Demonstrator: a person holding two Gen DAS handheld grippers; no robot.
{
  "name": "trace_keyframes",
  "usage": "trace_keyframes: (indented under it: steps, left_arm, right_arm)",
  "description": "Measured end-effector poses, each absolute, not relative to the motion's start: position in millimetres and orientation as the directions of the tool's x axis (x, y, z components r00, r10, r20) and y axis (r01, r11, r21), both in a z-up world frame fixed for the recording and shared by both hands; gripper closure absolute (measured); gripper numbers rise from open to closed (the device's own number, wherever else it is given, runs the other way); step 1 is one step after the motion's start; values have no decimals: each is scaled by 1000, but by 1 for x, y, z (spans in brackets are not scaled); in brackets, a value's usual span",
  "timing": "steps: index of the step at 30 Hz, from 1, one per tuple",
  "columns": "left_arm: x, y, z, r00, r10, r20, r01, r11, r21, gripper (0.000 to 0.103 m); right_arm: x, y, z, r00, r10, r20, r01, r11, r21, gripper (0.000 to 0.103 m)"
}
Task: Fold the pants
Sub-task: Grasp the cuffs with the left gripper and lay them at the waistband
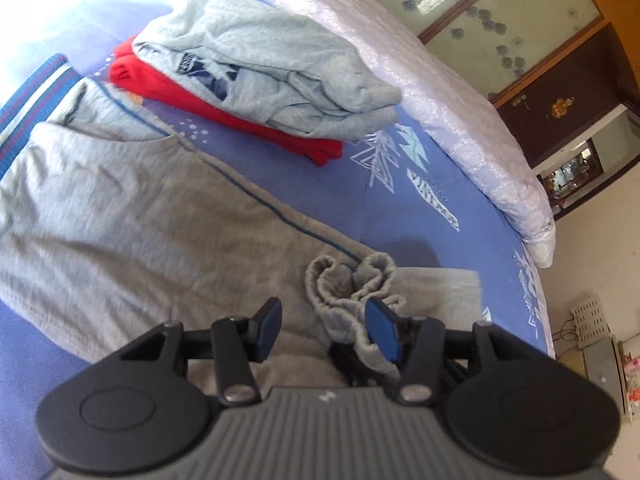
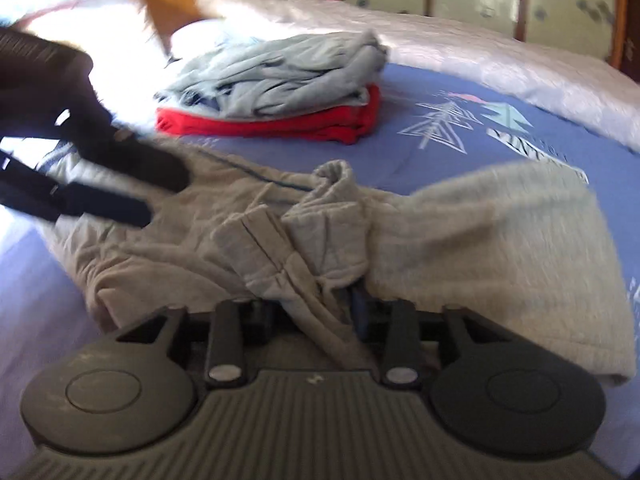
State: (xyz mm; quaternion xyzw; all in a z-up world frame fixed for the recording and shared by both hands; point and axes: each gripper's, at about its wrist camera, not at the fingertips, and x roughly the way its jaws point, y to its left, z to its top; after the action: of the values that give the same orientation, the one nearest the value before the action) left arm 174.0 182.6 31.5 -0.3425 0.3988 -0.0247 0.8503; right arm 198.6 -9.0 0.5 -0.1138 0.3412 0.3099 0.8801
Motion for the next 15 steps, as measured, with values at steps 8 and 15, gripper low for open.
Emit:
trace_keyframes:
  steps: [8,15]
  left_arm:
    - [207,148,36,670,-333,-664,-169,802,-572,55]
    - [235,123,-2,559,-160,-813,-258,899,-354,53]
  right_arm:
    - [195,-111,59,663,570,-486,-490,821,293,41]
    - [256,-220,20,706,485,-516,-27,746,666,35]
